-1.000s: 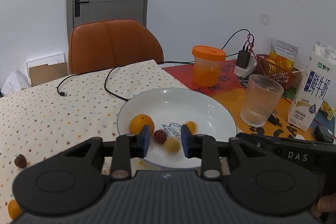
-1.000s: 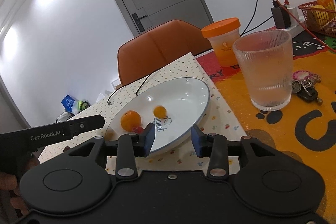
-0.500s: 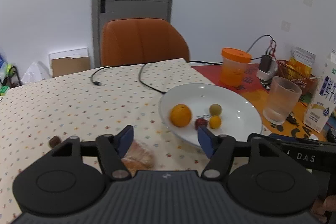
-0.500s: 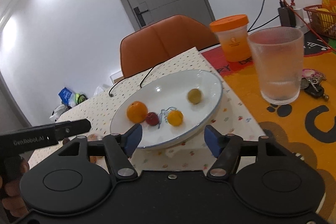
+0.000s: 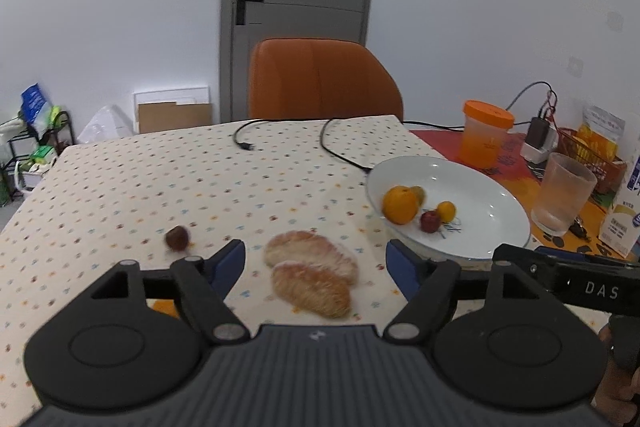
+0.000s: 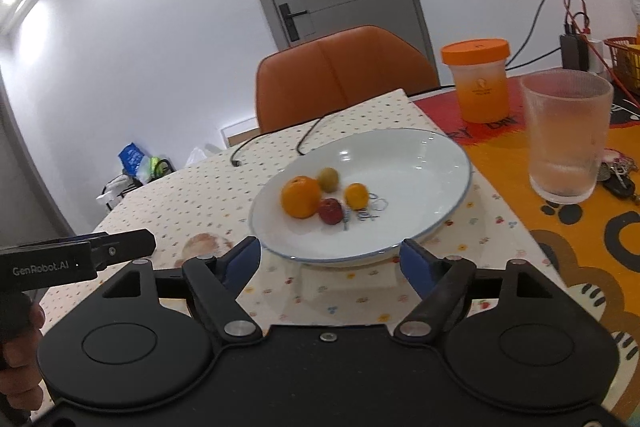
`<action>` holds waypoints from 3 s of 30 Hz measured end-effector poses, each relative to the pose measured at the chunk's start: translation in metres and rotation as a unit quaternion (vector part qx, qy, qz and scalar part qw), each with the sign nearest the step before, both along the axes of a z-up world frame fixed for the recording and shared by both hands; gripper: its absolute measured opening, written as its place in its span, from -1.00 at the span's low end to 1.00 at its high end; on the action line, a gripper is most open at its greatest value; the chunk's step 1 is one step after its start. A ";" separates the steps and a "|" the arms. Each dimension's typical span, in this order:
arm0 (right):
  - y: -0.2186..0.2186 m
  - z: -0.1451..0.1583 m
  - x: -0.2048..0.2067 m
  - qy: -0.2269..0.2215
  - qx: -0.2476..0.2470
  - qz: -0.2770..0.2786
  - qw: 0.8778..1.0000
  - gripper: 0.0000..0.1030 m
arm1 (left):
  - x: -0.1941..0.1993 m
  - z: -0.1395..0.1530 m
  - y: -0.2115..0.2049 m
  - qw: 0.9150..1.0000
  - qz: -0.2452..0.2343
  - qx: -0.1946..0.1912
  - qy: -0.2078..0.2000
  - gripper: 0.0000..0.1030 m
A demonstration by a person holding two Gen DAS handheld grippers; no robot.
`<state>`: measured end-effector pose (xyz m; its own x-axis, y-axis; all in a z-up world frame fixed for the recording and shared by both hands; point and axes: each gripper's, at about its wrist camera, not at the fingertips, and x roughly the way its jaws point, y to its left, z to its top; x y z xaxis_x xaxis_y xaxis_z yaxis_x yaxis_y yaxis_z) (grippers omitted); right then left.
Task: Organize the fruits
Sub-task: 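Move left tool to another large orange while right tool approaches a pomelo segment, then close left tool on the large orange while right tool grasps the pomelo segment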
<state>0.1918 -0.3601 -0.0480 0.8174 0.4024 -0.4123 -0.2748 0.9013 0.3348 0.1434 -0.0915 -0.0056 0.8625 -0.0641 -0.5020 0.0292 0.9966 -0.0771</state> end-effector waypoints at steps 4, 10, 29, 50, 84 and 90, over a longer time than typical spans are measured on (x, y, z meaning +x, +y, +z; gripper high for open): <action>0.010 0.003 -0.006 -0.005 -0.004 0.012 1.000 0.48 | -0.011 0.000 0.013 1.000 0.017 -0.002 -0.001 0.48; 0.025 0.005 -0.014 -0.007 -0.010 0.029 1.000 0.48 | -0.028 0.000 0.030 0.999 0.041 -0.013 -0.003 0.48; 0.067 0.008 -0.037 -0.012 -0.042 0.082 0.996 0.48 | -0.053 -0.019 0.064 0.996 0.083 -0.041 0.013 0.48; 0.099 -0.006 -0.007 0.010 -0.051 0.117 0.992 0.36 | -0.017 -0.039 0.087 0.993 0.091 -0.064 0.027 0.41; 0.142 -0.018 0.035 0.045 -0.057 0.173 0.982 0.12 | -0.014 -0.056 0.129 0.986 0.127 -0.093 0.047 -0.30; 0.157 -0.018 0.038 0.039 -0.075 0.171 0.982 0.12 | -0.020 -0.057 0.140 0.985 0.137 -0.098 0.042 -0.30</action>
